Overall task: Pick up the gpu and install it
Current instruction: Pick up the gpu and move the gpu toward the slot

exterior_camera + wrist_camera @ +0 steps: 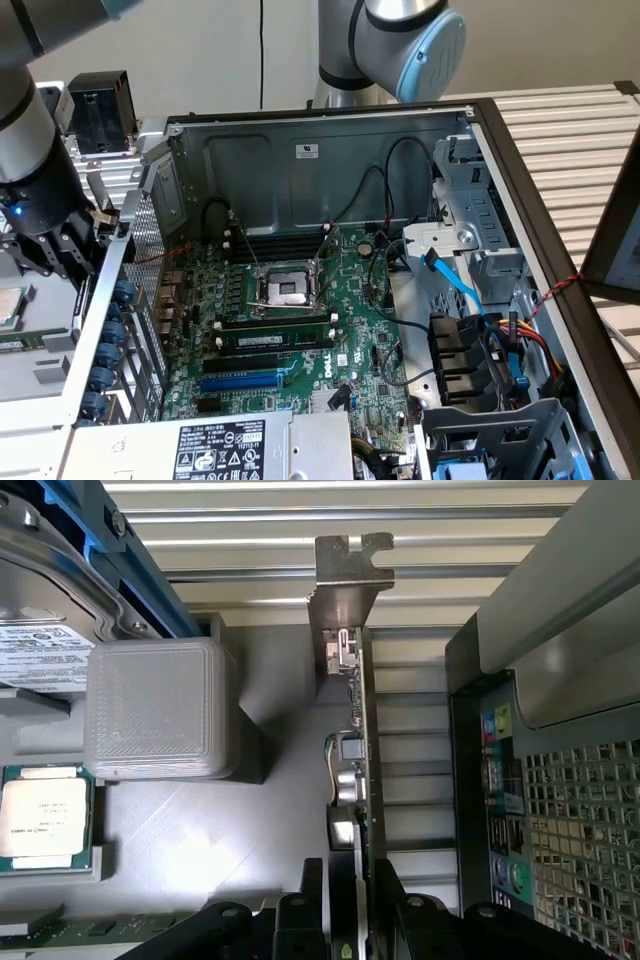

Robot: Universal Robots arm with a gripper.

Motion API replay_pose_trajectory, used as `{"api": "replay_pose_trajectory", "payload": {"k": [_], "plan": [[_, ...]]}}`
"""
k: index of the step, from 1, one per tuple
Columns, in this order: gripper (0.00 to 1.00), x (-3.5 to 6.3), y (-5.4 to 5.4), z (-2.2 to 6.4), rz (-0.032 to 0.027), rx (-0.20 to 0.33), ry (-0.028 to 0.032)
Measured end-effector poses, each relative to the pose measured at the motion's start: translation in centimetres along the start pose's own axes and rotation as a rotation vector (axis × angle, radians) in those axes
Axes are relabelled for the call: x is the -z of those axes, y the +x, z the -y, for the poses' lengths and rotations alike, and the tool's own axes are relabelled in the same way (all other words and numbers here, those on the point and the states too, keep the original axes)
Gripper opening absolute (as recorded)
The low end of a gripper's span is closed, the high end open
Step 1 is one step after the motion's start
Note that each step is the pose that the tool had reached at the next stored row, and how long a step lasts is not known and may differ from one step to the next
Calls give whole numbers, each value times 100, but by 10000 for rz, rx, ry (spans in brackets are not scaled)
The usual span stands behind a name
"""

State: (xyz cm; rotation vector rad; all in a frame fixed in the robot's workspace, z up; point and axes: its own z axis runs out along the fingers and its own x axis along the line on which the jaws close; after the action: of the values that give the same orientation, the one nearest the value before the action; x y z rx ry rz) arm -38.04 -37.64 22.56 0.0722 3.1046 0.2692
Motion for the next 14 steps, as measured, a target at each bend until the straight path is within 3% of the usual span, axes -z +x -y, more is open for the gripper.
{"api": "replay_pose_trajectory", "payload": {"k": [14], "plan": [[33, -7, 0, 0, -23, -81, 2]]}}
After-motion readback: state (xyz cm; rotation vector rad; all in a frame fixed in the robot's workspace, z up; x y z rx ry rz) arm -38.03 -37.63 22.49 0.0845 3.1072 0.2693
